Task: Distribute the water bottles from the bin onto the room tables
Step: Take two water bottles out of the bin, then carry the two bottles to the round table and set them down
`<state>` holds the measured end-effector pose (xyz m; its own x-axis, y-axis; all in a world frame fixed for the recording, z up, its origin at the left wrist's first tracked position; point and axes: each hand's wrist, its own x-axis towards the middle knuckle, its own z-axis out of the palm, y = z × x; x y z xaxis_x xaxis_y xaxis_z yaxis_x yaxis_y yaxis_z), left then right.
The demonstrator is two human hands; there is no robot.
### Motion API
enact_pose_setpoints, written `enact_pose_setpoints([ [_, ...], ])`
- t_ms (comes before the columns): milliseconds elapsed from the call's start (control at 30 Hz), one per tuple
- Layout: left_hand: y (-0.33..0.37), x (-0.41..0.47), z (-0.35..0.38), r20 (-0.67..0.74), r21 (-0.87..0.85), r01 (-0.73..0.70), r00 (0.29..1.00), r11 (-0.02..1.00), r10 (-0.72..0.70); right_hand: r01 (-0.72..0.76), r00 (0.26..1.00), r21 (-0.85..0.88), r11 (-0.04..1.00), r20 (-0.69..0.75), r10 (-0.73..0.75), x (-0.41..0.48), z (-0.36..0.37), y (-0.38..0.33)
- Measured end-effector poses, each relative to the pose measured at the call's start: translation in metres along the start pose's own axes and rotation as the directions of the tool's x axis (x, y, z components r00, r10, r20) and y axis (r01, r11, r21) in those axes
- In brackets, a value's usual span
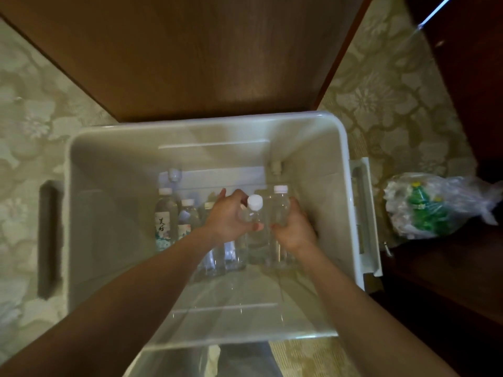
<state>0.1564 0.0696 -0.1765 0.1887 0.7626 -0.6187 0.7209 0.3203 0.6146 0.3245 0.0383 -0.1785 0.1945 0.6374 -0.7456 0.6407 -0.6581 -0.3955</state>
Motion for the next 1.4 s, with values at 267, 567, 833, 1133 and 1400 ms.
enact_pose_setpoints([
  [267, 0.012, -0.05, -0.048, 0.009, -0.457, 0.033, 0.999, 0.889, -0.032, 0.13, 0.991, 0.274, 0.953, -0.015, -0.131, -0.056, -0.017, -0.034],
  [567, 0.028, -0.131, -0.137, -0.131, -0.69, -0.013, 0.986, 0.724, -0.107, 0.267, 0.938, 0.464, 0.844, 0.076, -0.338, -0.134, -0.041, -0.112],
  [833, 0.011, -0.218, -0.201, -0.23, -0.842, -0.102, 0.956, 0.53, -0.182, 0.263, 0.902, 0.537, 0.802, 0.159, -0.402, -0.197, -0.03, -0.184],
  [1133, -0.072, -0.333, -0.309, -0.452, -0.812, -0.306, 0.868, 0.496, -0.205, 0.384, 0.775, 0.519, 0.764, 0.269, -0.572, -0.292, 0.049, -0.31],
  [1400, -0.183, -0.445, -0.416, -0.591, -0.723, -0.427, 0.789, 0.543, -0.166, 0.473, 0.666, 0.561, 0.68, 0.279, -0.692, -0.384, 0.172, -0.413],
])
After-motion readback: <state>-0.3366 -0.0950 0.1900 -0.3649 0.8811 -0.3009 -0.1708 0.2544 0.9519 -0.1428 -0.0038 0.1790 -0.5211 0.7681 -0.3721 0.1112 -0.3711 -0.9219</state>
